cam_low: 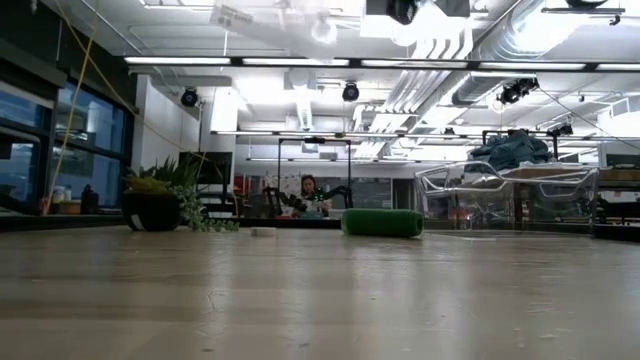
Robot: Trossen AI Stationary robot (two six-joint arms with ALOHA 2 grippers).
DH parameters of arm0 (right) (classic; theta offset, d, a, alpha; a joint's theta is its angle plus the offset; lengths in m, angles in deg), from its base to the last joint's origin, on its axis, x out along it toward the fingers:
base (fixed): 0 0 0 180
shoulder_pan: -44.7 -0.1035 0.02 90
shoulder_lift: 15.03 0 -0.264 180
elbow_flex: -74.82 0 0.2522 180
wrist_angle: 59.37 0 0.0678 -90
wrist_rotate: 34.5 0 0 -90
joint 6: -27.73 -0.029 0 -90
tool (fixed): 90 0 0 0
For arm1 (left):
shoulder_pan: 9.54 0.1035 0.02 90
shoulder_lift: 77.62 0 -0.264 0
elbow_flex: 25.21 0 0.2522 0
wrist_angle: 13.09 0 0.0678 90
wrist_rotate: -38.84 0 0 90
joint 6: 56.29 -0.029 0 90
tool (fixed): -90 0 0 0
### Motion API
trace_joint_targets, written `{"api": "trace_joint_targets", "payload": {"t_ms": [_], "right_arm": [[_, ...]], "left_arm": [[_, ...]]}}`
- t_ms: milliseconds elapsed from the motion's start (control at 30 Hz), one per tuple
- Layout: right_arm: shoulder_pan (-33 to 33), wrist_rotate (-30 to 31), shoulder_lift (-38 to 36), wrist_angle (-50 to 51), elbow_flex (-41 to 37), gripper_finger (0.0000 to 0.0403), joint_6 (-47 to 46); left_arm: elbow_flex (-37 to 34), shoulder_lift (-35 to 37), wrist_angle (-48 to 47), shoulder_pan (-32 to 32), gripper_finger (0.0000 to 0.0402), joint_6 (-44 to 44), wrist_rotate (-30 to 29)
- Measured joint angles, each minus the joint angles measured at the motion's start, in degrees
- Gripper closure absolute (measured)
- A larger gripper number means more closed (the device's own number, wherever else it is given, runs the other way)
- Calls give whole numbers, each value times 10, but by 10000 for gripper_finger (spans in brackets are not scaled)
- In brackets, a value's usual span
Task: Roll bandage
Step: Open the transparent zip bag
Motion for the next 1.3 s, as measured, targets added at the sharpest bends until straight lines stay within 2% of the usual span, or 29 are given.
{"api": "trace_joint_targets", "payload": {"t_ms": [133, 233, 533, 667, 900, 1300], "right_arm": [[-53, 172, 2, -2, 56, 247, 104], [-83, 241, 2, 0, 79, 247, 137], [-124, 254, 3, -35, 99, 254, 93], [-132, 272, 8, -33, 100, 258, 106], [-144, 274, 17, -31, 99, 258, 108], [-155, 274, 24, -22, 99, 258, 97]], "left_arm": [[24, 0, 34, 67, 401, 92, 87], [35, -3, 54, 99, 401, 116, 123], [38, -37, 63, 117, 401, 88, 124], [37, -60, 92, 108, 401, 55, 119], [37, -81, 128, 104, 401, 53, 108], [37, -77, 152, 110, 401, 133, 108]]}}
